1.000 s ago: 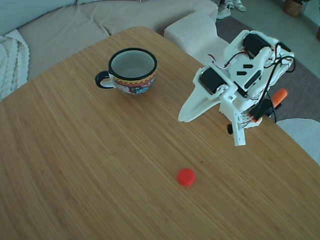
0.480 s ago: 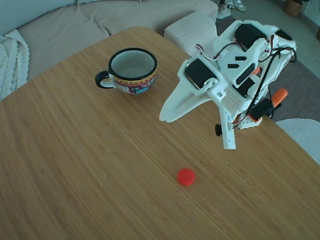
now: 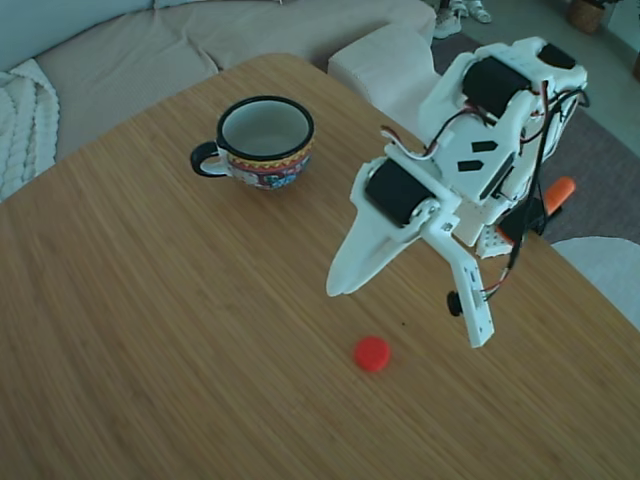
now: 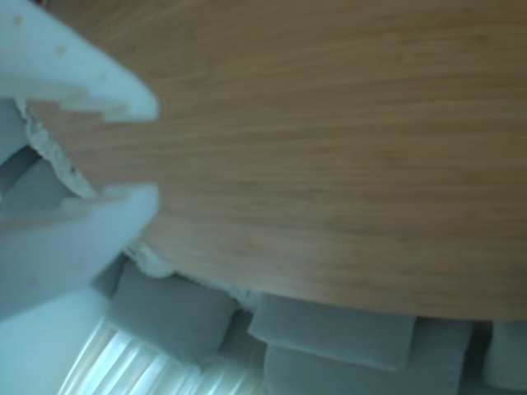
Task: Grasp a red cap and put it in the cup.
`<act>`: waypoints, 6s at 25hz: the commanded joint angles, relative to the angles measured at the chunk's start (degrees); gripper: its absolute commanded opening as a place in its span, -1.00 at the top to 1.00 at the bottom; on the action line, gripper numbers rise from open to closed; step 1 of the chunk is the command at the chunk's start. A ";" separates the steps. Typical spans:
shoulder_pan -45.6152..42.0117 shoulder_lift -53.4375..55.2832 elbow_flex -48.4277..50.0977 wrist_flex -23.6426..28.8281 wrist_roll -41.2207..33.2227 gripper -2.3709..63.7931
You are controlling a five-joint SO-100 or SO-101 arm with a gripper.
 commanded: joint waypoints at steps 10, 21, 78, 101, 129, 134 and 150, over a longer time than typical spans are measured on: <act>-6.94 -14.59 -25.66 18.72 -0.09 0.75; -10.55 -24.52 -36.30 32.52 -0.26 0.74; -2.29 -30.23 -5.54 11.25 -1.93 0.74; -5.19 -35.86 -12.13 10.02 -1.67 0.74; -8.70 -37.09 -12.83 10.02 -2.29 -0.60; -9.58 -36.83 -11.95 10.11 -2.29 -0.60; -8.96 -27.86 -1.93 9.76 -2.20 -0.60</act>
